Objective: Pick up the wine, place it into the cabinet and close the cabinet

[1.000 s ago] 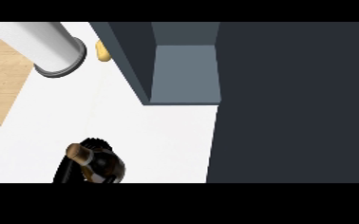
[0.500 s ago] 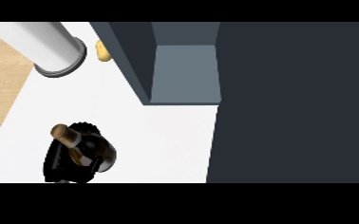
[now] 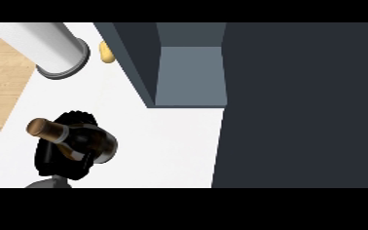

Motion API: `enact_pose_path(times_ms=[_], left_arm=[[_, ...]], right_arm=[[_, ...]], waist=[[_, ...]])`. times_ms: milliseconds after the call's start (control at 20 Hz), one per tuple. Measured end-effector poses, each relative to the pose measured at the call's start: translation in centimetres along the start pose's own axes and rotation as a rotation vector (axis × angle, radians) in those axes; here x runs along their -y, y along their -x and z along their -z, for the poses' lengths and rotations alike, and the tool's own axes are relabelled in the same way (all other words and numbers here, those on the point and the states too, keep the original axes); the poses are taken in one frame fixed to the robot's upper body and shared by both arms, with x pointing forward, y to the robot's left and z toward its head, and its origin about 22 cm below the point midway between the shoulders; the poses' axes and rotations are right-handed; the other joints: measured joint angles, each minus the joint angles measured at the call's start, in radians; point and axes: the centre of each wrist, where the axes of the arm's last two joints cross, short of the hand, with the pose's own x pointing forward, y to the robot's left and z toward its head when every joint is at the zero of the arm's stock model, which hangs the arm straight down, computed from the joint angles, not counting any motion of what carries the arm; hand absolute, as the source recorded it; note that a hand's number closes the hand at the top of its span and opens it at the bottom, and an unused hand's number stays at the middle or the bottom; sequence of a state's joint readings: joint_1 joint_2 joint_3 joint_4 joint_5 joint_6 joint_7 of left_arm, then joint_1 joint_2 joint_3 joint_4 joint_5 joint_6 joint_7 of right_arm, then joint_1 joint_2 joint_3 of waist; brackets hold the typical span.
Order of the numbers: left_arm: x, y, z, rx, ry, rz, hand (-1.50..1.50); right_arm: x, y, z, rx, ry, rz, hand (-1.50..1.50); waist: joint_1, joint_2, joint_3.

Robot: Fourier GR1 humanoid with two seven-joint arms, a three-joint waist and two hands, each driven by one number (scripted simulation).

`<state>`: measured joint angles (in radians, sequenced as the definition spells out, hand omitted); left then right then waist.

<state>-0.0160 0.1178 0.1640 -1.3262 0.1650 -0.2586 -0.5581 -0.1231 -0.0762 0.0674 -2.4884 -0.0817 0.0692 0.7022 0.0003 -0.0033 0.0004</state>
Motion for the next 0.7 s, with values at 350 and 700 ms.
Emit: enact_pose_path(times_ms=[350,700], left_arm=[[3.7,-4.4,2.0,0.003,0.058,-0.063,1.50],[7.8,-7.5,3.6,-0.025,0.114,-0.054,1.50]], right_arm=[[0.0,0.3,0.0,0.005,0.005,0.002,-1.50],[0.2,0.4,-0.3,0.001,0.005,-0.005,-1.50]], waist=[[0.001,0.000,0.000],[-0.003,0.001,0.000]])
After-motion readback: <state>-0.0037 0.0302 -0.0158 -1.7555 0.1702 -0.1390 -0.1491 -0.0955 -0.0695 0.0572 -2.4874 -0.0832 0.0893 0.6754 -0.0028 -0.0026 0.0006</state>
